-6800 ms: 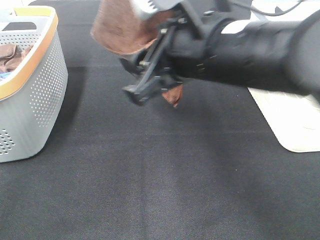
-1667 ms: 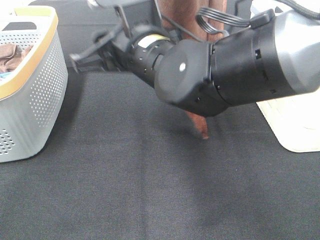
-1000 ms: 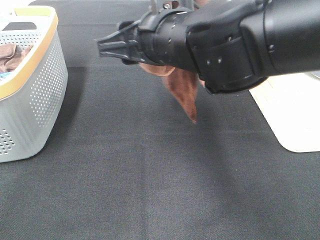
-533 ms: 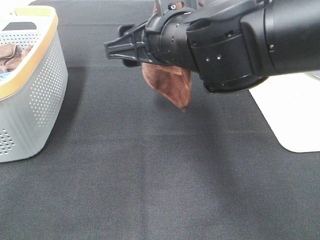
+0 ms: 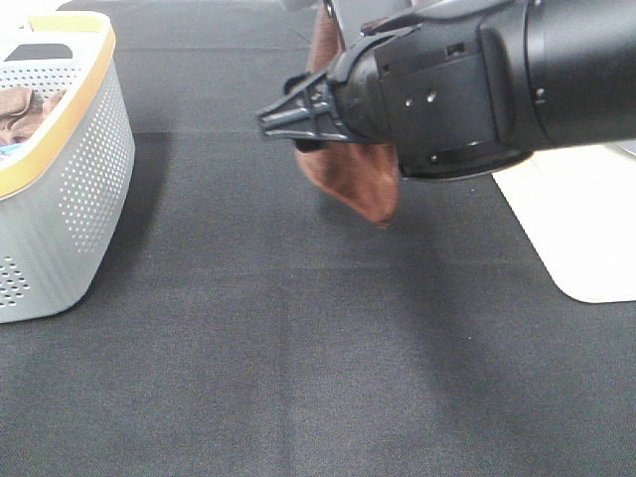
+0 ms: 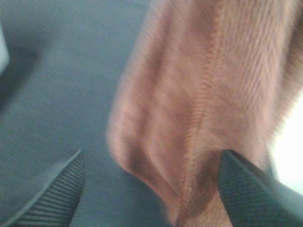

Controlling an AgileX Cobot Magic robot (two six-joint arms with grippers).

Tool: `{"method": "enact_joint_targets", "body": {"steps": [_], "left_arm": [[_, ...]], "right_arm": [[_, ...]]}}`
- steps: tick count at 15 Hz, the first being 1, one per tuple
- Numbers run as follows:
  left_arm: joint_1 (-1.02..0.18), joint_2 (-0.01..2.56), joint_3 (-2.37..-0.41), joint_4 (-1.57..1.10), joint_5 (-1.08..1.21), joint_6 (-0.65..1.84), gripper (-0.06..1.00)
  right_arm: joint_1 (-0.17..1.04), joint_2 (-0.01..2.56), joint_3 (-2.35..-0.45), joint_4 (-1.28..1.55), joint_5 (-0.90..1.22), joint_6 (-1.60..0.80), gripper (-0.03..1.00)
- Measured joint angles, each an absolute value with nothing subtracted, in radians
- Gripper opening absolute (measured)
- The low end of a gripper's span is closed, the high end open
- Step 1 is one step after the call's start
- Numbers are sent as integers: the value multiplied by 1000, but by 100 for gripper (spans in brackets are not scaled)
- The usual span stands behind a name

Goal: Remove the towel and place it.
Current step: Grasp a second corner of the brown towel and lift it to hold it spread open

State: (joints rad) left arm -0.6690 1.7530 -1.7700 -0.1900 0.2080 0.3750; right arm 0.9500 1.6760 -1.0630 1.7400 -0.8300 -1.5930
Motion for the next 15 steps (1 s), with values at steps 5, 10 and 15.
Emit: {"method": "enact_joint_targets", "body": {"steps": [5, 10, 15], "left_arm": [[-669, 1752, -1770, -165, 210, 375, 0], [-669, 1752, -1770, -161, 227, 327, 0], [-669, 1752, -1770, -142, 240, 326, 0]], "right_arm": [[950, 1676, -1063, 1749, -869, -1636, 74], [950, 1676, -1063, 1752, -807, -1637, 65], [950, 1676, -1063, 1752, -813, -1715, 3]]}}
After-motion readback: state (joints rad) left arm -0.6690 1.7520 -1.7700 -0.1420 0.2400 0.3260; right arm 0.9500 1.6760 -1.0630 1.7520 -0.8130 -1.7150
